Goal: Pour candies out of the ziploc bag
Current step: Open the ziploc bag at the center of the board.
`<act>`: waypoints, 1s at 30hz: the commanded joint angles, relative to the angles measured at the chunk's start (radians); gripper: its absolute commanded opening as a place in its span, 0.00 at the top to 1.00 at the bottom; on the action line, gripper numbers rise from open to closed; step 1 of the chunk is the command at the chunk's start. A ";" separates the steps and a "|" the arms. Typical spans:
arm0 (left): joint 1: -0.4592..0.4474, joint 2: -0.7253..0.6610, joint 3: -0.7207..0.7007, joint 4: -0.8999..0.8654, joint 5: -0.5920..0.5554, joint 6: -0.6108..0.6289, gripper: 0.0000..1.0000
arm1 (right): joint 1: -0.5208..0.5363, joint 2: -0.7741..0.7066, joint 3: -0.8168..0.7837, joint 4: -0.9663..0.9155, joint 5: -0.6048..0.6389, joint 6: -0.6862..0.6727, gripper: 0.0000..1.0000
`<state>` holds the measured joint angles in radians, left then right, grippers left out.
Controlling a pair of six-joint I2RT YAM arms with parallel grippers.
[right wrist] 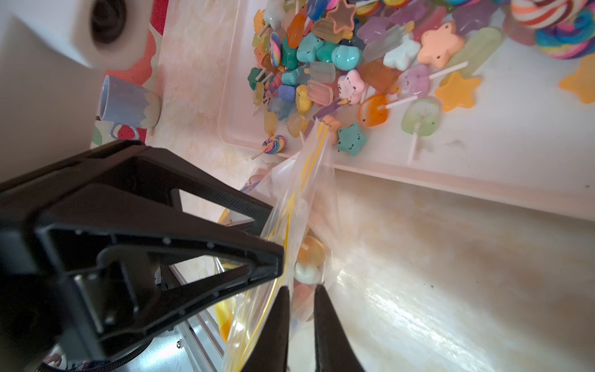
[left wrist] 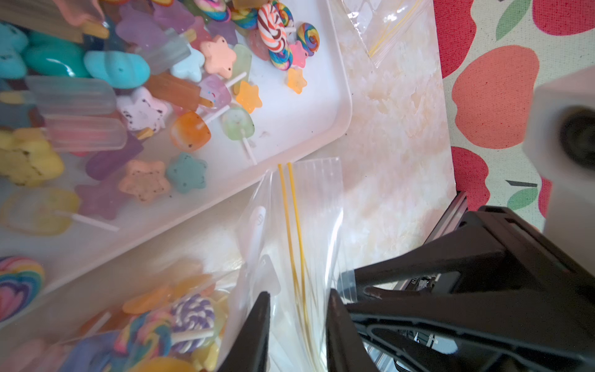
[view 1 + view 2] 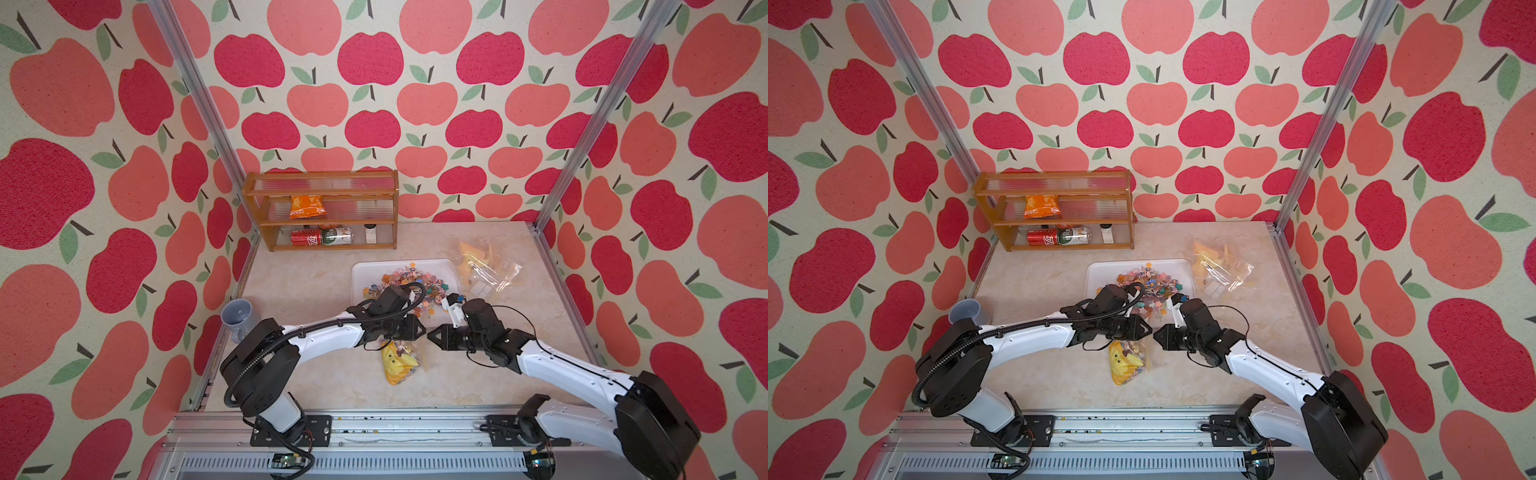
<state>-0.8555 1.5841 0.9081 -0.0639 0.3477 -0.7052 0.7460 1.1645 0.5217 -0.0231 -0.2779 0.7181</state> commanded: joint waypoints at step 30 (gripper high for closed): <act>-0.010 -0.010 0.026 -0.041 -0.014 0.022 0.93 | 0.007 0.066 0.064 0.059 -0.040 0.002 1.00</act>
<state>-0.8555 1.5841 0.9089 -0.0589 0.3363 -0.7063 0.7464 1.2331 0.5575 0.0151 -0.3267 0.7277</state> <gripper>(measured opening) 0.096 0.050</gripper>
